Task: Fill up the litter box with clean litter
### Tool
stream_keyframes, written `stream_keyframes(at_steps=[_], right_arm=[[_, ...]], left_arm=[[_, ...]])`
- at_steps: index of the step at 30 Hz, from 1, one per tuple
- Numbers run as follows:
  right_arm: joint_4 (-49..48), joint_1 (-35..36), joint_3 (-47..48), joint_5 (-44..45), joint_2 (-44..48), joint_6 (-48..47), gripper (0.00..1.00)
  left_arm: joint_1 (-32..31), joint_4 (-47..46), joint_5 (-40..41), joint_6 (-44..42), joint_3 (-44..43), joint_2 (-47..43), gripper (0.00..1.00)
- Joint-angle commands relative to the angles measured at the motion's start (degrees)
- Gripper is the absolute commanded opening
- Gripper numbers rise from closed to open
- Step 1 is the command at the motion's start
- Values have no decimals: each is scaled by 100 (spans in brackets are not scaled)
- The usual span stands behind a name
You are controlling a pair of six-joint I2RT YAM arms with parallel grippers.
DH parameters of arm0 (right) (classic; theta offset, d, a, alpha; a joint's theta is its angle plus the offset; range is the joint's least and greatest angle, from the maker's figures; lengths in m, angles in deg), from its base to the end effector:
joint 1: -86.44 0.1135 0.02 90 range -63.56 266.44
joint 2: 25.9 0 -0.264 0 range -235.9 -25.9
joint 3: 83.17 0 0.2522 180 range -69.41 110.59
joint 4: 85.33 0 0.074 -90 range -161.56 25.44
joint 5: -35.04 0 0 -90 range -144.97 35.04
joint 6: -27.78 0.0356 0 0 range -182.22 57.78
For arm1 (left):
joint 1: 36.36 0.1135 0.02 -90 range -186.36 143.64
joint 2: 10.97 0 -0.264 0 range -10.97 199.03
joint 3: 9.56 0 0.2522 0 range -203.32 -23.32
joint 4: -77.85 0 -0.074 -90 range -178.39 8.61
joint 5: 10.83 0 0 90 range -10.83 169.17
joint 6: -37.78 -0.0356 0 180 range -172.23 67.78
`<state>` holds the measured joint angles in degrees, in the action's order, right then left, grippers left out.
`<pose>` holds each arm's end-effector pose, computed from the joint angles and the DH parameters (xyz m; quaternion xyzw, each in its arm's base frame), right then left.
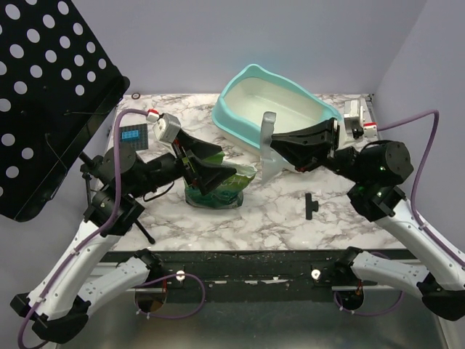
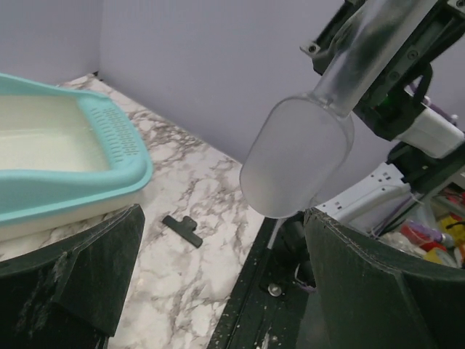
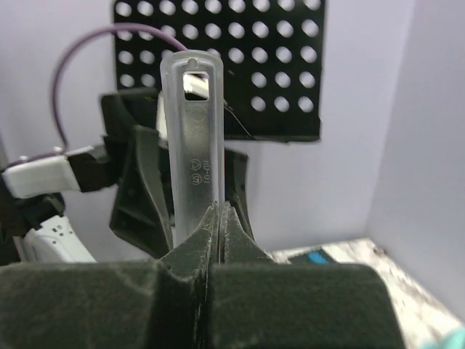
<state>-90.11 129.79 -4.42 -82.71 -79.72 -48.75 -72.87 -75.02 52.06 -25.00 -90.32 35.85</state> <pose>0.1228 0.1387 0.4852 -0.3261 0.4176 0.5054 0.6811 0.1137 -0.1044 0.4594 0.2270 0.6291 -0.5160 0.5353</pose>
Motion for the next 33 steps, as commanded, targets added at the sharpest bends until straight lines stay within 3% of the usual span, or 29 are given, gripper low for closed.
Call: stream_keyframes(at_steps=[1, 7, 11, 18, 27, 33], right_arm=[[-1221, 24, 715, -1521, -479, 59, 0], [-2170, 24, 1199, -2840, -770, 559, 1], [-2241, 24, 1612, -3254, -1024, 744, 1], [-3795, 24, 1877, -3711, -1560, 1807, 0], [-5878, 24, 2650, -3826, -2448, 3590, 0], [-6169, 24, 3010, -3782, -2800, 3829, 0]], left_arm=[[-5, -1693, -944, 1046, 608, 19, 99], [4, -3163, -1410, 2075, 829, 274, 99], [-5, -3972, -1481, 2664, 934, 388, 99], [4, -5237, -1499, 3482, 1225, 529, 99], [-5, -5520, -1621, 3711, 1278, 573, 99], [-5, -5783, -1700, 3939, 1356, 591, 99]])
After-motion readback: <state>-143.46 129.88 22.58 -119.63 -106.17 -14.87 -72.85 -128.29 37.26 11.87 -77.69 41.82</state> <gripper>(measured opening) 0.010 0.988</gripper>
